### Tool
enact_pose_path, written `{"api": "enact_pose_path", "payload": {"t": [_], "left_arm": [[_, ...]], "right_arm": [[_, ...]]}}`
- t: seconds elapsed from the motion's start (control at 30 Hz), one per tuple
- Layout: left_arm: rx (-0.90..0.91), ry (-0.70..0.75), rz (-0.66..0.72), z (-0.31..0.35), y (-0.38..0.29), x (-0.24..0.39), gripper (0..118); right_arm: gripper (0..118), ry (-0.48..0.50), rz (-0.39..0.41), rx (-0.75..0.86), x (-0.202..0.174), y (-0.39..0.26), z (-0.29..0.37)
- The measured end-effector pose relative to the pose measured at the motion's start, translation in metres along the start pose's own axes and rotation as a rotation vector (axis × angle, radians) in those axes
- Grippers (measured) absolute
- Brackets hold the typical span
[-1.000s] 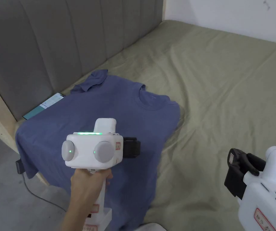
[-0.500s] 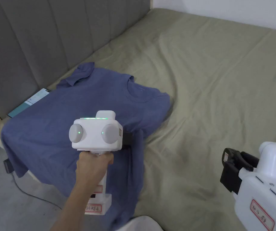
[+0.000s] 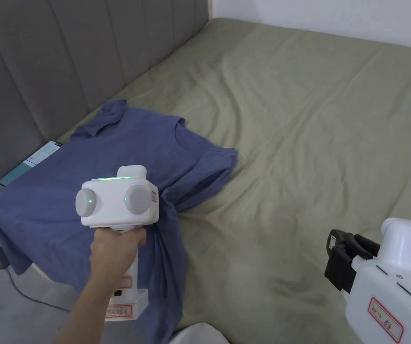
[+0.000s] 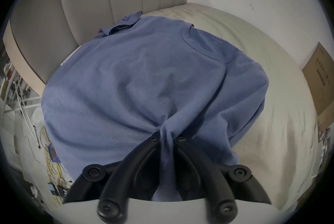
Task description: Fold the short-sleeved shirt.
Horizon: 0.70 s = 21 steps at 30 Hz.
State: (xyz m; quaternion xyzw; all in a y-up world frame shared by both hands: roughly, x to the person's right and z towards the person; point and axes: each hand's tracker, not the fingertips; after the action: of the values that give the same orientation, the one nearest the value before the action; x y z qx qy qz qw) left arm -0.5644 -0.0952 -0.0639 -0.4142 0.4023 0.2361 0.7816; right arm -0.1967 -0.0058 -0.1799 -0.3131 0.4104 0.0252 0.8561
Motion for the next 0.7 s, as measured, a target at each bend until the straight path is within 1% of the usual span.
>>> {"api": "enact_pose_path", "payload": {"t": [0.13,0.2,0.23,0.3,0.43,0.53,0.63,0.7], "left_arm": [[0.011,-0.077,0.117,0.018,0.004,-0.017,6],[0.022,-0.122,0.111,0.032,0.010,-0.026,6],[0.036,-0.135,0.140,0.042,0.014,-0.029,6],[0.079,-0.179,0.147,0.066,0.021,-0.036,6],[0.171,-0.210,0.095,0.119,0.047,-0.032,6],[0.282,-0.318,0.089,0.163,0.068,-0.017,6],[0.349,-0.390,-0.005,0.213,0.085,0.026,6],[0.387,-0.483,-0.038,0.244,0.091,0.062,6]], "right_arm": [[0,-0.015,-0.007,0.005,0.005,0.000,0.007],[0,-0.021,-0.017,0.017,0.011,0.002,0.012],[0,-0.026,-0.030,0.024,0.014,0.003,0.015],[0,-0.026,-0.053,0.038,0.020,0.008,0.023],[0,-0.049,-0.083,0.088,0.035,0.015,0.042],[0,-0.065,-0.115,0.132,0.048,0.021,0.061],[0,-0.091,-0.141,0.178,0.063,0.027,0.080],[0,-0.122,-0.159,0.215,0.074,0.031,0.094]]}}
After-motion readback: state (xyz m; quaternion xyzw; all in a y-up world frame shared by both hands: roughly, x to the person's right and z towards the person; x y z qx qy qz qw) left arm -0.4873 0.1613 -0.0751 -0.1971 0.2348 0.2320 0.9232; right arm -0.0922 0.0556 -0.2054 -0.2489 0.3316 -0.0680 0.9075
